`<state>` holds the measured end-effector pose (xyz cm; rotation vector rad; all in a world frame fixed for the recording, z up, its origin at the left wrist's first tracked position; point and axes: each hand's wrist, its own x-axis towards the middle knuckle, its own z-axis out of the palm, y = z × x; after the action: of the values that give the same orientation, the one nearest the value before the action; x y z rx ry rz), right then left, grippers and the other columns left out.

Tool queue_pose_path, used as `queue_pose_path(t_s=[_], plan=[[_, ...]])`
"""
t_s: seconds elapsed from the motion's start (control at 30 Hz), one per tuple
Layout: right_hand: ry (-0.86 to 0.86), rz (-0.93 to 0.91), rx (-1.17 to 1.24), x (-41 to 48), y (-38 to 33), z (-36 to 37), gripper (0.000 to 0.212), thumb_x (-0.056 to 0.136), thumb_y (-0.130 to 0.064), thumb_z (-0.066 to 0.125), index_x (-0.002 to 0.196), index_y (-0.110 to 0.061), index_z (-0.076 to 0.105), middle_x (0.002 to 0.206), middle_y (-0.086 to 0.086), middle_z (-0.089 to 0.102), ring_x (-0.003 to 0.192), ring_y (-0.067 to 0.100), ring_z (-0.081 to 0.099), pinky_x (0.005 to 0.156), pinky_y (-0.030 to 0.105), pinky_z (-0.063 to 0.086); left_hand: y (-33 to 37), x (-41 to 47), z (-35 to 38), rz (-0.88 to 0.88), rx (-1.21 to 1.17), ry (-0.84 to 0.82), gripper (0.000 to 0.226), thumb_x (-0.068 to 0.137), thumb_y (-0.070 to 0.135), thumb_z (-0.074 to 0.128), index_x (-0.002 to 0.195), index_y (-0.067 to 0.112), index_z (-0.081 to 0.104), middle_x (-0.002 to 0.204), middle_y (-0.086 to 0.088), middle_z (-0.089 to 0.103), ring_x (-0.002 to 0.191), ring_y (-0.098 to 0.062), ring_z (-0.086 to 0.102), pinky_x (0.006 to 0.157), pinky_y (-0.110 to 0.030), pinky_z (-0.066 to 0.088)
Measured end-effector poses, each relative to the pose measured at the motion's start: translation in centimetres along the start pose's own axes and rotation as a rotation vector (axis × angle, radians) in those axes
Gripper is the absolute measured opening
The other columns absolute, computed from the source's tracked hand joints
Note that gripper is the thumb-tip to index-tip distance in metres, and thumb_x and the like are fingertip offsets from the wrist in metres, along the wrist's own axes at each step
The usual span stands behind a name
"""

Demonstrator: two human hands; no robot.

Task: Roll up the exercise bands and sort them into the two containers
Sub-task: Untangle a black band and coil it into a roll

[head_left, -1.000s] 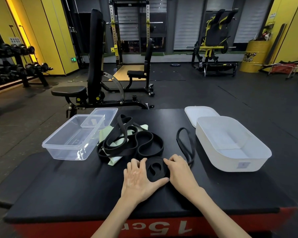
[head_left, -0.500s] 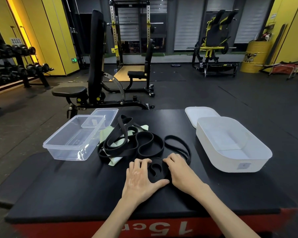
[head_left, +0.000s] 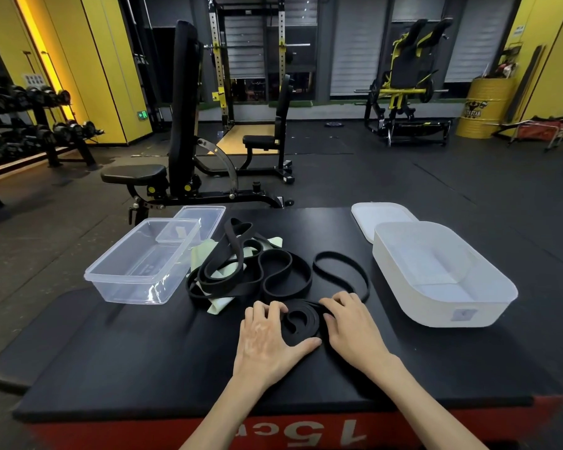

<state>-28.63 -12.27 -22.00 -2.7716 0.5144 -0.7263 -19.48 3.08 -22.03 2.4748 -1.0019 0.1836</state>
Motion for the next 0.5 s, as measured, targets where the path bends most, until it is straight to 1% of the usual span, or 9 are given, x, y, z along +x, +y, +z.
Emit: queue_pose_path(t_s=[0.07,0.13,0.2,0.3,0.37,0.5], plan=[[-0.030,-0.011,-0.032,0.1,0.4,-0.3,0.025,0.083,-0.007,0.060,0.106,-0.014,0.067,0.088,0.001,0.060,0.082,0.024,0.054,0.072,0.035,0.048,0.0,0.0,0.0,-0.003,0.005,0.008,0.073,0.061,0.087,0.043,0.113,0.036,0.041,0.106,0.012,0.038,0.101,-0.009,0.036,0.094,-0.023,0.033],[-0.064,-0.036,-0.036,-0.1,0.3,-0.4,0.022,0.086,-0.011,0.056,0.106,-0.014,0.066,0.090,0.003,0.061,0.084,0.025,0.056,0.075,0.036,0.046,0.0,0.0,0.1,-0.010,0.011,0.017,0.071,0.062,0.086,0.042,0.113,0.035,0.041,0.106,0.012,0.038,0.101,-0.010,0.036,0.093,-0.022,0.033],[-0.065,-0.038,-0.001,-0.4,0.0,-0.4,0.019,0.090,-0.016,0.054,0.104,-0.014,0.066,0.091,0.002,0.060,0.088,0.022,0.056,0.079,0.031,0.044,0.1,0.0,0.1,-0.014,0.015,0.026,0.071,0.063,0.085,0.042,0.113,0.035,0.042,0.105,0.011,0.039,0.100,-0.009,0.037,0.093,-0.022,0.033],[-0.045,-0.020,0.059,-0.8,-0.4,-0.1,0.019,0.092,-0.015,0.052,0.101,-0.011,0.067,0.090,0.000,0.057,0.088,0.018,0.054,0.074,0.023,0.035,0.2,0.1,0.0,-0.016,0.002,0.017,0.076,0.061,0.086,0.044,0.116,0.033,0.043,0.106,0.011,0.039,0.101,-0.009,0.036,0.094,-0.021,0.036],[-0.035,-0.036,0.072,-0.9,-0.4,0.2,0.018,0.090,-0.009,0.054,0.099,-0.007,0.069,0.087,0.001,0.056,0.084,0.020,0.054,0.071,0.022,0.036,0.1,0.1,-0.1,-0.007,-0.051,-0.019,0.082,0.059,0.086,0.049,0.119,0.032,0.043,0.108,0.011,0.036,0.103,-0.007,0.034,0.095,-0.021,0.038],[-0.007,-0.070,0.052,-0.8,-0.3,0.6,0.011,0.083,-0.001,0.061,0.088,-0.005,0.069,0.078,0.002,0.054,0.072,0.023,0.053,0.060,0.027,0.043,-0.5,-0.1,-0.6,0.072,-0.219,-0.174,0.091,0.056,0.082,0.059,0.130,0.033,0.039,0.118,0.015,0.029,0.114,-0.002,0.033,0.097,-0.018,0.036]])
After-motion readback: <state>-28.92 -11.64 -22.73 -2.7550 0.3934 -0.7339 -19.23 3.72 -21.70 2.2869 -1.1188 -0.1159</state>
